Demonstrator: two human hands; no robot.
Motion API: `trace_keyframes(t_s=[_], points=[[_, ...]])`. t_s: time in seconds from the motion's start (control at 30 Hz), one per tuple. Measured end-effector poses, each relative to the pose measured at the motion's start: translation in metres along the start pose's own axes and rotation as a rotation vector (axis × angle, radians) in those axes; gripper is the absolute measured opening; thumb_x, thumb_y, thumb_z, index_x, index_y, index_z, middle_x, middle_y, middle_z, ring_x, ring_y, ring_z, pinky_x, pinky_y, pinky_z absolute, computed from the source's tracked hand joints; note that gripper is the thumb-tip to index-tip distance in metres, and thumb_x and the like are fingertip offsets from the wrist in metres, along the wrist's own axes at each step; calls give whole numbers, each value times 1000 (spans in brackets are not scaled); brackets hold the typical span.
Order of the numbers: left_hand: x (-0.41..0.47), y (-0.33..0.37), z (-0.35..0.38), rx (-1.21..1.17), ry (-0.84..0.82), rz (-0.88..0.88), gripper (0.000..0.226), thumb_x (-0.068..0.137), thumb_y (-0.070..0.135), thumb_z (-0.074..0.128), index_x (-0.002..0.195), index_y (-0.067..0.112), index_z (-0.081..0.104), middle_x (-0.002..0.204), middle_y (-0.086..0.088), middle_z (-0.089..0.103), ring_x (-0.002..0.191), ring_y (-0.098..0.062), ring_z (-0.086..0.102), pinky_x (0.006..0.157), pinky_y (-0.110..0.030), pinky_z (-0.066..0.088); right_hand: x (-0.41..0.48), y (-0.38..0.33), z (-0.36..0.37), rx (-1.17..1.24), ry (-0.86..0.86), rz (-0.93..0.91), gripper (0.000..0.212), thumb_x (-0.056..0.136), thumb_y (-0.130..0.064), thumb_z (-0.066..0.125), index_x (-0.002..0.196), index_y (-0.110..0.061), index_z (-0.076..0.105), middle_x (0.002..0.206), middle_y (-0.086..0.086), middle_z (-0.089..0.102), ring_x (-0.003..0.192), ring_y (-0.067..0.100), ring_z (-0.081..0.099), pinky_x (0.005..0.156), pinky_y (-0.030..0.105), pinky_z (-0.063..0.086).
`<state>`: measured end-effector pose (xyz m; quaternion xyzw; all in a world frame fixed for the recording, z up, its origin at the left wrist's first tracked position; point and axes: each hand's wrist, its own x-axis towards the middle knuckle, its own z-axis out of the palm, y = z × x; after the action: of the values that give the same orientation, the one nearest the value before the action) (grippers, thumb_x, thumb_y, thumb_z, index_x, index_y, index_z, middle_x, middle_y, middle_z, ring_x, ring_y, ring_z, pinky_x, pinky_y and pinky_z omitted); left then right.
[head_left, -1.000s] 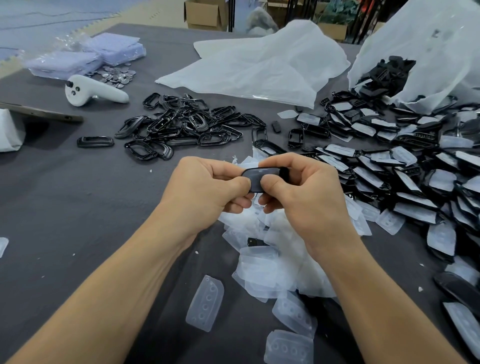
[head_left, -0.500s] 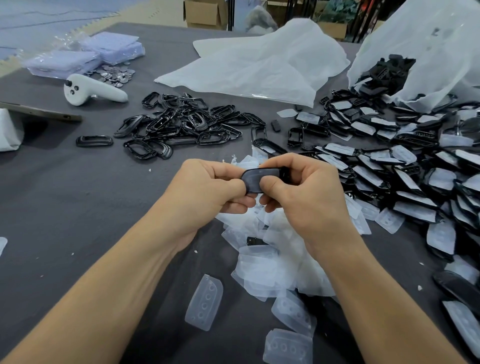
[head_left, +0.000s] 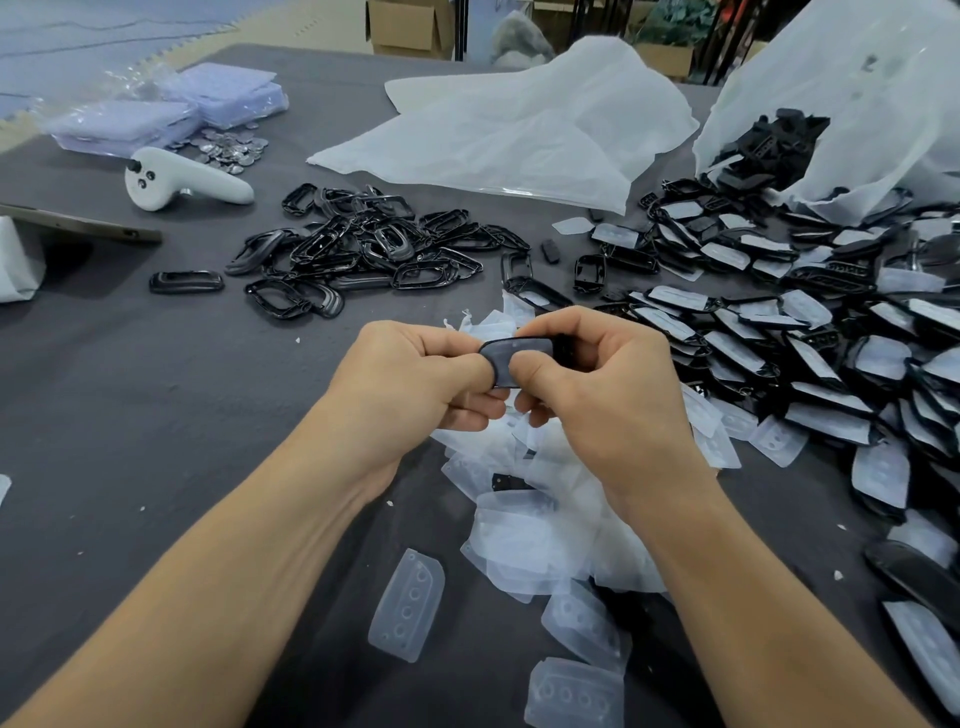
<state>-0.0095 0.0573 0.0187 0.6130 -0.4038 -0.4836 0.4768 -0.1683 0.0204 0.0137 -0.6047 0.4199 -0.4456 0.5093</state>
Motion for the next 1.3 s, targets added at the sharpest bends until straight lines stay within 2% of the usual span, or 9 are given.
trace_keyframes(t_s=[0.27, 0.43, 0.57, 0.7, 0.87, 0.97, 1.1, 1.2, 1.3], points=[[0, -1, 2, -7, 30, 28, 22, 87, 1, 70, 73, 13, 82, 74, -14, 78, 59, -13, 71, 54, -19, 54, 2, -1, -2, 63, -19, 36, 26, 87, 12, 64, 87, -12, 73, 69, 9, 73, 53, 21, 66, 49, 27, 53], [1, -1, -1, 39, -2, 52, 26, 88, 2, 64, 86, 19, 84, 78, -9, 79, 62, -11, 69, 59, -19, 56, 4, -2, -3, 159, -62, 105, 36, 90, 20, 49, 96, -5, 74, 70, 11, 73, 52, 21, 66, 51, 28, 57], [1, -3, 3, 124, 114, 157, 13, 83, 25, 70, 77, 27, 83, 70, -3, 76, 58, -16, 71, 55, -23, 54, 2, -2, 0, 138, -58, 91, 38, 88, 19, 49, 90, -8, 76, 72, 11, 74, 51, 22, 65, 50, 28, 57], [4, -7, 3, 213, 167, 215, 23, 91, 21, 74, 73, 32, 81, 57, -5, 71, 48, -17, 64, 49, -23, 50, 2, 0, 0, 107, -48, 70, 25, 95, 6, 56, 87, -8, 76, 69, 10, 74, 49, 23, 65, 47, 30, 55], [2, -8, 4, 355, 180, 308, 21, 89, 27, 70, 73, 36, 79, 60, 3, 72, 49, -12, 67, 50, -35, 59, 2, 4, 3, 48, -7, 82, 22, 97, 6, 57, 86, -7, 71, 66, 11, 72, 46, 24, 64, 42, 30, 51], [4, -10, 3, 395, 195, 313, 24, 92, 25, 71, 73, 37, 78, 60, 7, 71, 48, -8, 66, 51, -33, 59, 2, 2, -3, -106, -28, 30, 23, 91, 2, 64, 92, -18, 75, 76, 3, 76, 55, 19, 68, 51, 32, 55], [10, -12, -3, 317, 186, 243, 25, 93, 21, 71, 73, 33, 80, 60, 0, 72, 45, -13, 63, 48, -25, 50, 0, -3, -13, -431, -84, -121, 38, 74, -8, 84, 101, -33, 77, 87, -24, 73, 72, -1, 69, 68, 14, 54], [12, -14, -2, 341, 149, 206, 23, 93, 23, 70, 72, 29, 80, 60, 1, 72, 45, -13, 63, 50, -27, 51, -1, -3, -14, -536, -53, -167, 35, 73, -15, 86, 102, -32, 80, 80, -21, 73, 77, -4, 66, 70, 8, 47], [13, -15, 1, 325, 137, 178, 22, 92, 27, 70, 73, 29, 80, 63, 2, 74, 47, -13, 64, 51, -31, 56, 0, -5, -18, -641, -62, -172, 35, 73, -25, 87, 105, -36, 79, 89, -21, 74, 92, -4, 64, 79, 8, 46]])
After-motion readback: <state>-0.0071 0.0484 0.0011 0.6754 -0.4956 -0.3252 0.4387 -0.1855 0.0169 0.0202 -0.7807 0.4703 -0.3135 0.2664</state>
